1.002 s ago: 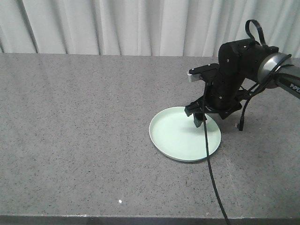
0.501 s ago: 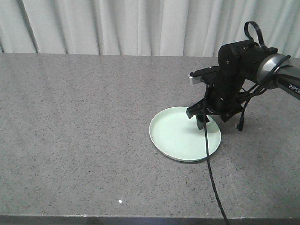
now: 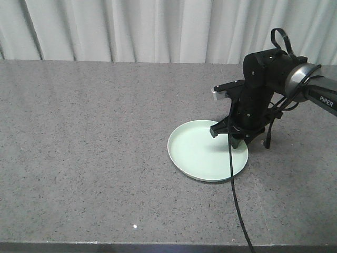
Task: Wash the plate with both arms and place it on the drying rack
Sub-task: 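Close the right gripper on the plate rim, then lift the plate off the counter with the right gripper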
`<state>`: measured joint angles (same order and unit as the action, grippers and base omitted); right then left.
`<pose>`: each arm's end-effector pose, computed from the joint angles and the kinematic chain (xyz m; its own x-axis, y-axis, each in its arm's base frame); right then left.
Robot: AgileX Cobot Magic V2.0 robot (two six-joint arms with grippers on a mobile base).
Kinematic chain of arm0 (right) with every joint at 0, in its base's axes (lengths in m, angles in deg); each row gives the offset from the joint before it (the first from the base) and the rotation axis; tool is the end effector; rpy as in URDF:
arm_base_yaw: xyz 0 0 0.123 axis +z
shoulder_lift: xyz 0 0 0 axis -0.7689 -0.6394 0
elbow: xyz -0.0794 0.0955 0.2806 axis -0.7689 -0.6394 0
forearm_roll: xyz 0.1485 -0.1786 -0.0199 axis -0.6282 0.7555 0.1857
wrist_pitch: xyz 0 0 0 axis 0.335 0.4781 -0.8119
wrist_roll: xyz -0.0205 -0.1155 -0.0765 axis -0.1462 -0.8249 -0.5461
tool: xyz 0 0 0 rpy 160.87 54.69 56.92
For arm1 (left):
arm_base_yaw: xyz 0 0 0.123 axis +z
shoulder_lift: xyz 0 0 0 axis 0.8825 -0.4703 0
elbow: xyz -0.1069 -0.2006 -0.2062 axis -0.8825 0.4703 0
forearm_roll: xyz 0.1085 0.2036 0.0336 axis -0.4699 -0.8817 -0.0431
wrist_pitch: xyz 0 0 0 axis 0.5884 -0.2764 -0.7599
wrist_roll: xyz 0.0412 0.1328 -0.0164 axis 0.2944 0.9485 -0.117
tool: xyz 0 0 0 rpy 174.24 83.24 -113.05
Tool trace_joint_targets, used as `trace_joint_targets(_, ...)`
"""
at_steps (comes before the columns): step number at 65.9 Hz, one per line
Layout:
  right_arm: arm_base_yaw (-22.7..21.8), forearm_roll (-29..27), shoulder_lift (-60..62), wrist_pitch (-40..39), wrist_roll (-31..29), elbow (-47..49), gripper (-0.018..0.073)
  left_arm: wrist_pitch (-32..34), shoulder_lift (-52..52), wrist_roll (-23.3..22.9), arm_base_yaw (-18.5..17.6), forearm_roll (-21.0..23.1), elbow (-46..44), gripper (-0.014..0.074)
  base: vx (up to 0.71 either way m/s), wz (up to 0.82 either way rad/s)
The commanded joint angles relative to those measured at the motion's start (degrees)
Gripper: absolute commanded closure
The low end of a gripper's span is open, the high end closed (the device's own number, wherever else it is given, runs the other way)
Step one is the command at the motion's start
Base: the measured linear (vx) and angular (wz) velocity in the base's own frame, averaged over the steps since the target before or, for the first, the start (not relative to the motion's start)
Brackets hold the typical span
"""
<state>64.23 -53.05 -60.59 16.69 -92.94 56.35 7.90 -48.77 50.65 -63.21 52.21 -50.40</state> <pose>0.4209 0.0986 0.1933 -0.9367 -0.3257 -0.1287 -0.3213 0.9454 -0.0544 0.0646 -0.0021 0.1929 -0.0385 -0.0212 -0.9990 0.0264 0.9994 -0.0223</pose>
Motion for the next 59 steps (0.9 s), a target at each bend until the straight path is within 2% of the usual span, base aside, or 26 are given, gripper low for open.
trace_joint_targets(1, -0.5, 1.3, 2.7, 0.1, -0.2, 1.4, 0.0488, 4.4, -0.3, -0.2, -0.5, 0.5, 1.4, 0.0603, 0.00, 0.00)
trace_joint_targets(7, -0.5, 1.4, 2.7, 0.5, -0.2, 1.4, 0.0577, 4.4, -0.3, -0.2, -0.5, 0.5, 1.4, 0.0603, 0.00, 0.00)
trace_joint_targets(25, -0.6, 1.4, 6.7, -1.3, -0.2, 1.4, 0.0568, 4.4, -0.3, -0.2, -0.5, 0.5, 1.4, 0.0603, 0.00, 0.00)
trace_joint_targets(37, -3.4, -0.4, 13.0, -1.9, -0.2, 1.4, 0.0567, 4.4, -0.3, -0.2, -0.5, 0.5, 1.4, 0.0603, 0.00, 0.00)
trace_joint_targets(45, -7.0, -4.4, 17.4, -1.8, -1.1, 1.4, 0.0566, 4.4, -0.3, -0.2, -0.5, 0.5, 1.4, 0.0603, 0.00, 0.00)
trace_joint_targets(59, -12.5, -15.8, 26.4, 0.3, -8.5, 1.4, 0.0564, 4.4, -0.3, -0.2, -0.5, 0.5, 1.4, 0.0603, 0.00, 0.00)
